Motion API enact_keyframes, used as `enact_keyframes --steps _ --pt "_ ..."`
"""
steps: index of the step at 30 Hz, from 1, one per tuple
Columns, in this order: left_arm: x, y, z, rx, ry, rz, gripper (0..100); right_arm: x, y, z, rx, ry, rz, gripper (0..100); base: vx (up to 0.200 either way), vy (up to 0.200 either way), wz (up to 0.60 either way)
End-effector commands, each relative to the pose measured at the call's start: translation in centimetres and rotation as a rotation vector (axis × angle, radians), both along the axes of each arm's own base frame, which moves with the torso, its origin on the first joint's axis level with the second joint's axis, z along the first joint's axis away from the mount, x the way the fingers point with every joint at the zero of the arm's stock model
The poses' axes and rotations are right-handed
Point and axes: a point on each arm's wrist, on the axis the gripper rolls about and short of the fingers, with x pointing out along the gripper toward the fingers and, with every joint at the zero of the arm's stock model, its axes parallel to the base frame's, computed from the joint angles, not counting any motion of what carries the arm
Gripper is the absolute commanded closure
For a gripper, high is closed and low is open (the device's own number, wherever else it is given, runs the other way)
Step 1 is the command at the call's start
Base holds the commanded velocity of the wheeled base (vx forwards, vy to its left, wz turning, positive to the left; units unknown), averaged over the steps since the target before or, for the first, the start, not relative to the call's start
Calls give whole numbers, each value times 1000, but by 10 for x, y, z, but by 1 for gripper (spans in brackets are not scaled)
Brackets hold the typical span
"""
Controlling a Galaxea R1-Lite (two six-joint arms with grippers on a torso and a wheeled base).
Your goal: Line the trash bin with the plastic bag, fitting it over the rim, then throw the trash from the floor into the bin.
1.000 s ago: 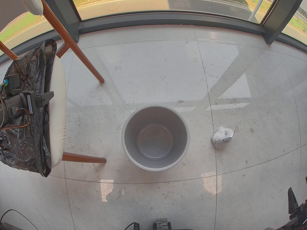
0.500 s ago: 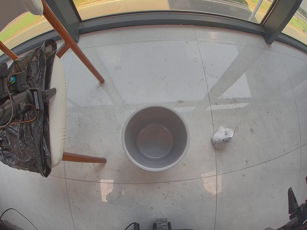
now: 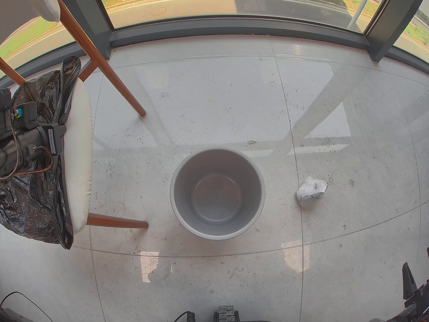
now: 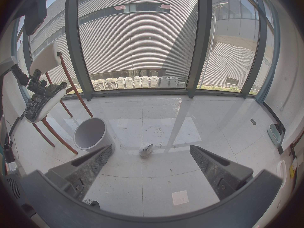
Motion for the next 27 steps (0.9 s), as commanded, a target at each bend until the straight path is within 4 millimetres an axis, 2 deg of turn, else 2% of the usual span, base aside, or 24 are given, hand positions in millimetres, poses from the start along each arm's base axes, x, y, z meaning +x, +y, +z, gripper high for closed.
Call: enact_keyframes --steps 1,9,24,27 --pt "-2 0 2 -30 -6 7 100 0 0 -5 0 5 0 0 0 0 0" --pt "-9 -1 19 -270 -58 -43 100 0 0 -5 0 5 0 0 0 0 0" --pt "-13 10 20 -548 -22 -110 100 0 0 -5 0 5 0 0 0 0 0" --pt "-21 13 25 -630 -27 -137 100 0 0 -5 0 5 0 0 0 0 0"
